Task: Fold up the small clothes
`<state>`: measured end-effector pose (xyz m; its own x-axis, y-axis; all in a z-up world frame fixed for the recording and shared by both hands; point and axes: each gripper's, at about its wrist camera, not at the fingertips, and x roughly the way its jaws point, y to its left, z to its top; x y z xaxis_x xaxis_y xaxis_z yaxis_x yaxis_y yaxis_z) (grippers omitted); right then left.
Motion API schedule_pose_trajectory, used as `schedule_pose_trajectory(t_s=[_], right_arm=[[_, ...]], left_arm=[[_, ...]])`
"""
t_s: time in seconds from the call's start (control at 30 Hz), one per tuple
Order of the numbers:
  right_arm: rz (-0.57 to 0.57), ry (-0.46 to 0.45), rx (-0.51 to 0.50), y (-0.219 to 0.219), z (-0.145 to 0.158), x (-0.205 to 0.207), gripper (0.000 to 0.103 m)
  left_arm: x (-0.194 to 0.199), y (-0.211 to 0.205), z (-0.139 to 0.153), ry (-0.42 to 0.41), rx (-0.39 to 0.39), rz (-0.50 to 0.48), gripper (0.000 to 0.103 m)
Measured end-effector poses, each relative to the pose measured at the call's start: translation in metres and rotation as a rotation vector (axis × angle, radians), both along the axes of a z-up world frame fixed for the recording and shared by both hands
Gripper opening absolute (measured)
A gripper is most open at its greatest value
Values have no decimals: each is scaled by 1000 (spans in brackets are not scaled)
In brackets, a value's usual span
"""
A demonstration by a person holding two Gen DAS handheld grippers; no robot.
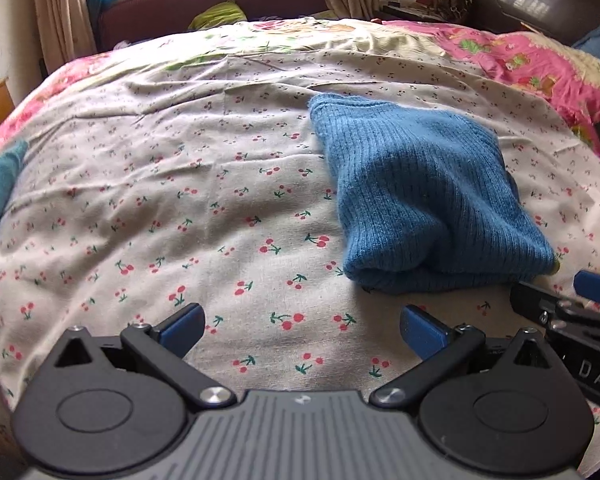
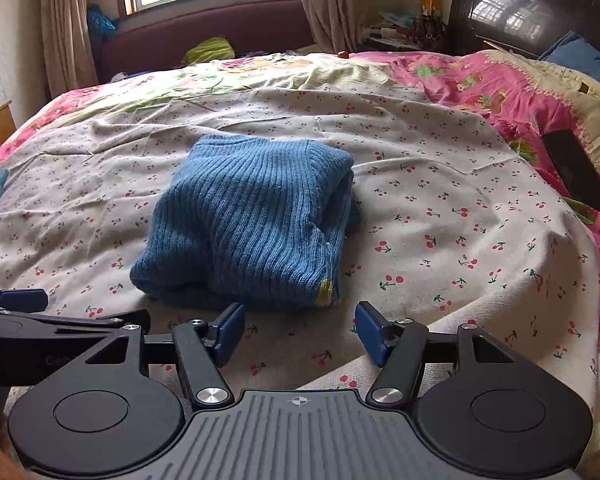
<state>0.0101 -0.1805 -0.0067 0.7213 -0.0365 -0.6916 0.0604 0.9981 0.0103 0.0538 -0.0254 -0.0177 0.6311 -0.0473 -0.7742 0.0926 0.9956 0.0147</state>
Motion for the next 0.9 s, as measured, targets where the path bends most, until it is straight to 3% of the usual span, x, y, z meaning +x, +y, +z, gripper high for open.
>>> schedule_pose_trajectory(t_s=[0.9], right_arm=[[-11,8,-38,7,-5,-4,65]], left_arm=[[-8,4,-5,3,10,32,103]])
